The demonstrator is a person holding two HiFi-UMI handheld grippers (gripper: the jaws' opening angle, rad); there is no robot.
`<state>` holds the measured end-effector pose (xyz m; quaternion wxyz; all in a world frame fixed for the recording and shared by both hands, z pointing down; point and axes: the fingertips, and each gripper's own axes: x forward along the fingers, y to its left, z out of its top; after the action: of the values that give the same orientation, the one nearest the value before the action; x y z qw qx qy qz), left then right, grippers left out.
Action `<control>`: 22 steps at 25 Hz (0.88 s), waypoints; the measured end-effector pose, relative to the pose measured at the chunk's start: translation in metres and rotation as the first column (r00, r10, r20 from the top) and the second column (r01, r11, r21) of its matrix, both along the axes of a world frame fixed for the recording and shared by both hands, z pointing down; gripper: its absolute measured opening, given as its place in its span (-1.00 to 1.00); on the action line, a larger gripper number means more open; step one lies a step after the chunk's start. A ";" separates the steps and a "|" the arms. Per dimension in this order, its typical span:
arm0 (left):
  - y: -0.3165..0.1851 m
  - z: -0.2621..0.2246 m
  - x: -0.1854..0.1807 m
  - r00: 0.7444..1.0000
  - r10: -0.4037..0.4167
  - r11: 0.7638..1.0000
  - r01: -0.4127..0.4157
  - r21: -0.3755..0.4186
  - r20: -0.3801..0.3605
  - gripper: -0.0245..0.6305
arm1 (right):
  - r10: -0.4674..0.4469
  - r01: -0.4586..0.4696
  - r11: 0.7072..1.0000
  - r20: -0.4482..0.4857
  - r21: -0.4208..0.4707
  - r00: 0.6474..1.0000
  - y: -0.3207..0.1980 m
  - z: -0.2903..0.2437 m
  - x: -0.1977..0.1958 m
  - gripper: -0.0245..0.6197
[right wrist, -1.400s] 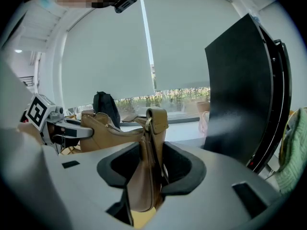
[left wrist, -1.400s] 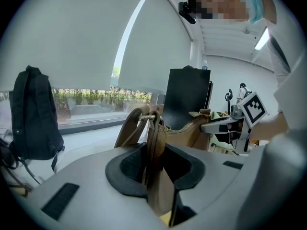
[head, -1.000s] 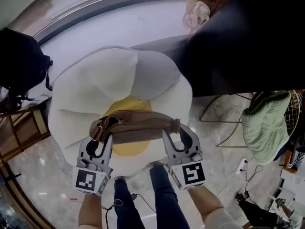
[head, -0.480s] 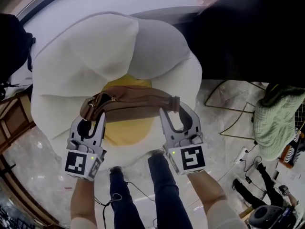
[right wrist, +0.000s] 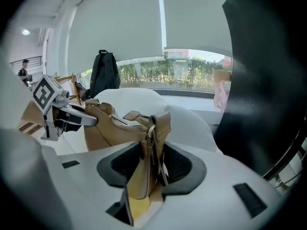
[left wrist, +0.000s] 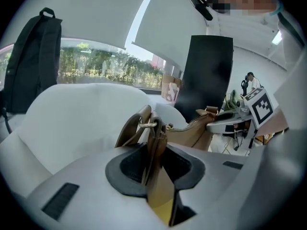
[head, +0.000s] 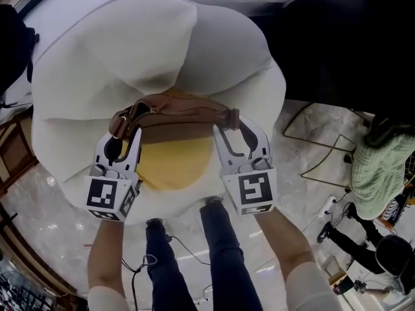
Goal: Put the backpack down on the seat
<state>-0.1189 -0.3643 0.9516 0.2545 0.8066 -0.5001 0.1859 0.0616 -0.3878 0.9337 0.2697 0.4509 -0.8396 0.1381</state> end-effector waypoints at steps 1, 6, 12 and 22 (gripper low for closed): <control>-0.002 0.004 0.000 1.000 0.001 1.000 -0.001 -0.005 0.001 -0.61 | -0.001 0.001 1.000 -0.006 -0.003 1.000 -0.001 0.004 0.000 -0.39; -0.014 0.026 0.002 1.000 0.008 0.999 -0.007 -0.041 0.026 -0.61 | -0.020 0.018 0.999 -0.042 -0.036 0.999 -0.011 0.028 0.003 -0.39; -0.028 0.048 0.007 0.999 0.012 0.996 -0.008 -0.088 0.046 -0.61 | -0.031 0.025 0.997 -0.081 -0.075 0.996 -0.024 0.055 0.008 -0.39; -0.058 0.076 0.002 0.999 -0.050 0.991 0.052 -0.126 0.019 -0.60 | 0.016 -0.022 0.995 -0.071 -0.094 0.997 -0.055 0.080 0.005 -0.38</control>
<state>-0.1166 -0.4226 1.0273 0.3057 0.7744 -0.5096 0.2172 0.0669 -0.4432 1.0135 0.3188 0.4501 -0.8178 0.1644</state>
